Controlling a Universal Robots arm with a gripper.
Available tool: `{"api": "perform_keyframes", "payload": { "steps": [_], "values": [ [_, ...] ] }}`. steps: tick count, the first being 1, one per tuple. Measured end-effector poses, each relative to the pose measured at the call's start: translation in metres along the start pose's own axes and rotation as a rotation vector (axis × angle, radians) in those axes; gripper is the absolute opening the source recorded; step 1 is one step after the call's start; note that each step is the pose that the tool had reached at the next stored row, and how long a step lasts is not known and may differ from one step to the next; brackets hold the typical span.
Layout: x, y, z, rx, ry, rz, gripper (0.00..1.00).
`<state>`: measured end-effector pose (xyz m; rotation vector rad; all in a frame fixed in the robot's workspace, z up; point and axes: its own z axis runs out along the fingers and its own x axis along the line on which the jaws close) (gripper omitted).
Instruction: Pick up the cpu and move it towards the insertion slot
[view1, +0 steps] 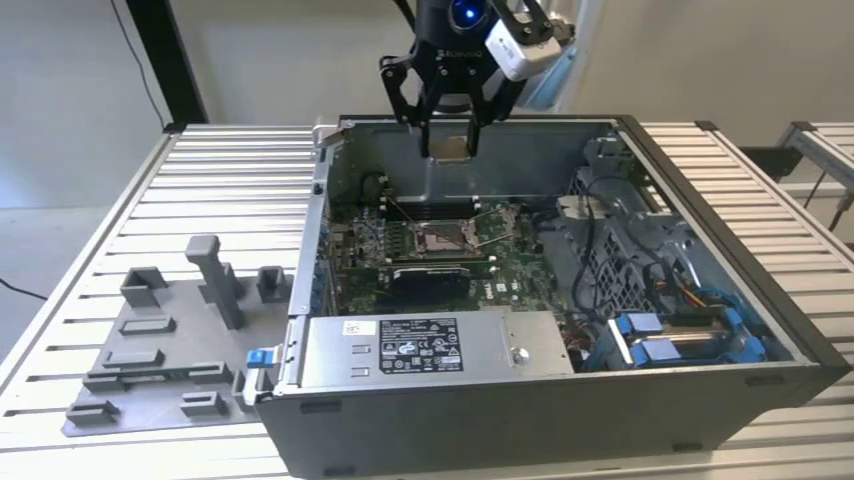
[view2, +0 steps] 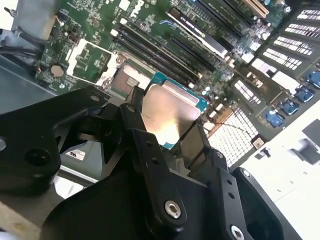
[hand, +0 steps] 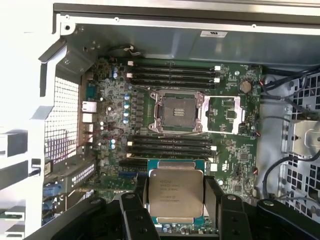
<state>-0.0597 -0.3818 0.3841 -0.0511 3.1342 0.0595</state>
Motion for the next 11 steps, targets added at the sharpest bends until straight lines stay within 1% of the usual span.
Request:
{"api": "perform_keyframes", "payload": {
  "steps": [7, 11],
  "values": [
    [-0.0002, 0.0088, 0.0023, 0.0, -0.0006, 0.016, 0.0],
    [-0.0005, 0.0163, 0.0048, 0.0001, -0.0008, 0.021, 0.0]
  ]
}}
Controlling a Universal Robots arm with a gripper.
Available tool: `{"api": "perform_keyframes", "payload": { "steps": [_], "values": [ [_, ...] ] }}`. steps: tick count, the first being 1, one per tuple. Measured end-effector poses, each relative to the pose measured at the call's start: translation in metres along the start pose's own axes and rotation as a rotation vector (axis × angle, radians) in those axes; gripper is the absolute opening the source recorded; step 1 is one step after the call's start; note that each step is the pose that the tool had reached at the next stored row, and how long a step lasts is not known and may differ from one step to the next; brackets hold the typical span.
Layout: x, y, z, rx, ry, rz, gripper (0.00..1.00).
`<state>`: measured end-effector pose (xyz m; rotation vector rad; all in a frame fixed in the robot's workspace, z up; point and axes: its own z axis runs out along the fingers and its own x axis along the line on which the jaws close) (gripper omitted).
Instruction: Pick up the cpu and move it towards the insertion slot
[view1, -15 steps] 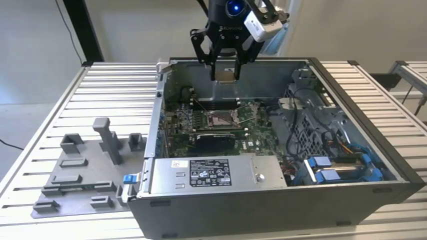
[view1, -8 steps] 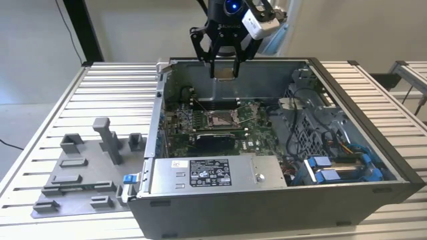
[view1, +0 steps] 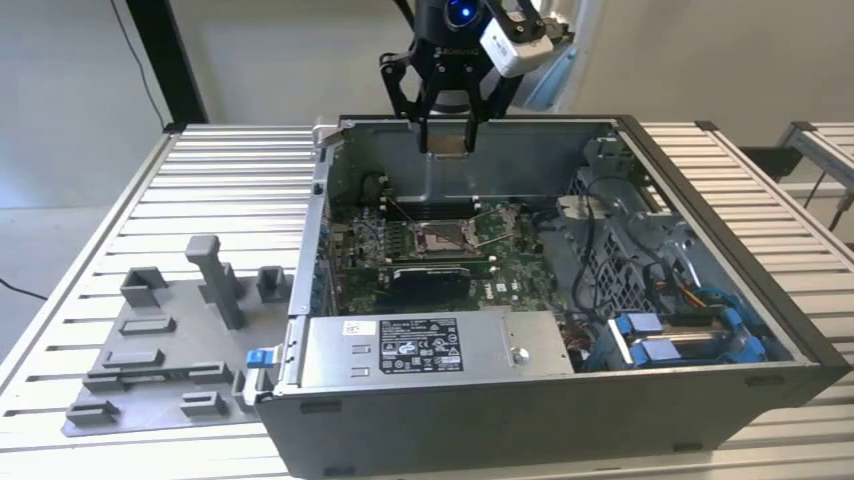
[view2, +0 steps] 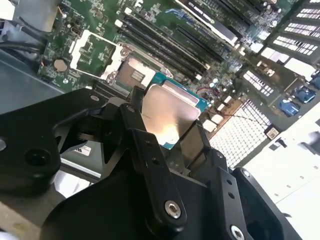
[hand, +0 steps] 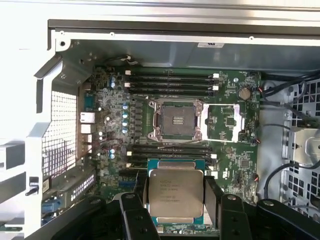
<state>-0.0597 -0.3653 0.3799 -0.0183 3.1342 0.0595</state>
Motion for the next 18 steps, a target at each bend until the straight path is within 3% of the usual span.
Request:
{"api": "perform_keyframes", "payload": {
  "steps": [4, 11, 18],
  "values": [
    [-0.0002, 0.0089, 0.0026, 0.0002, 0.0, 0.002, 0.0],
    [-0.0062, 0.0185, 0.0064, 0.0001, -0.0002, 0.005, 0.0],
    [-0.0108, 0.038, 0.0094, 0.0001, -0.0001, 0.005, 0.0]
  ]
}}
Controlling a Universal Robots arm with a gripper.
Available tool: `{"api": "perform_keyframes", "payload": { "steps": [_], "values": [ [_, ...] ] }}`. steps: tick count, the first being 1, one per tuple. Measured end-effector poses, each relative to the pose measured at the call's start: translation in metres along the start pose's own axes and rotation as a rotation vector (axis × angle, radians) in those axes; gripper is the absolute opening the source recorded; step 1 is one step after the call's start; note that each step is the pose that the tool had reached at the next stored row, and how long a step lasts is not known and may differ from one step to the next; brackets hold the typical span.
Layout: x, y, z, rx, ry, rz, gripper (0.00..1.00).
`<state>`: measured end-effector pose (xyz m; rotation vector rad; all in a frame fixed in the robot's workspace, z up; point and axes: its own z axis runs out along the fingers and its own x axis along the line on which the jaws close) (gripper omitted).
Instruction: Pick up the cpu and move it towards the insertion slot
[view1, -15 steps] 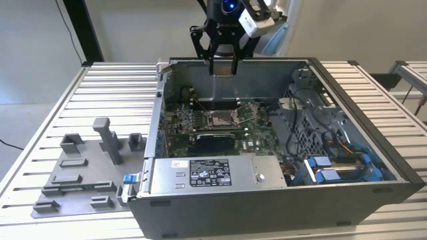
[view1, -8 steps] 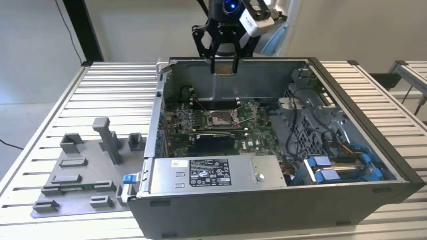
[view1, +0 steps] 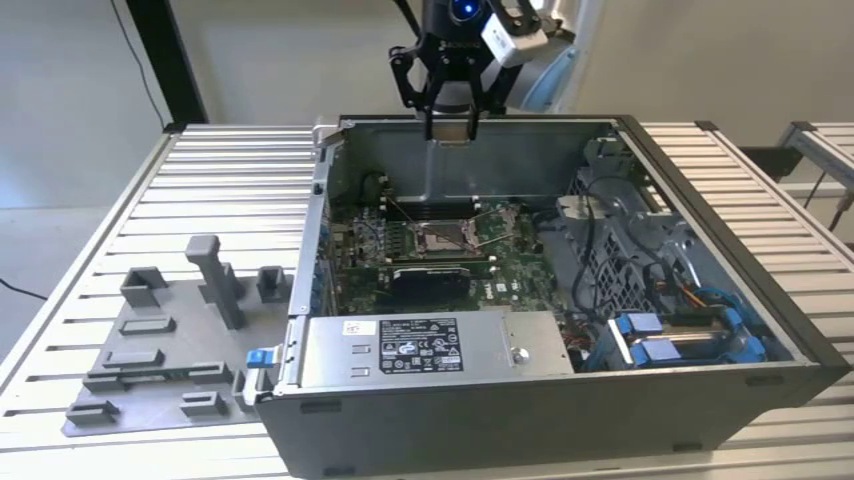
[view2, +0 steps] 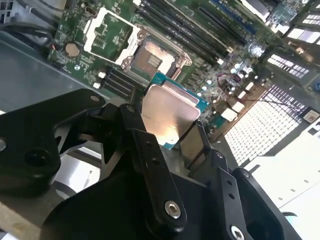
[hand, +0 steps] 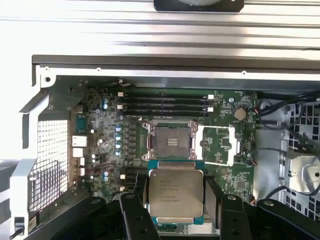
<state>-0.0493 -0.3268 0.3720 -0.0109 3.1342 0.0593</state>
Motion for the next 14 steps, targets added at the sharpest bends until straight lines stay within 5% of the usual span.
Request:
{"api": "perform_keyframes", "payload": {
  "steps": [6, 14],
  "values": [
    [-0.0052, 0.0117, 0.0017, 0.0, 0.0001, 0.0, 0.0],
    [-0.0055, 0.0118, 0.0019, 0.0, 0.0, 0.0, 0.0]
  ]
}}
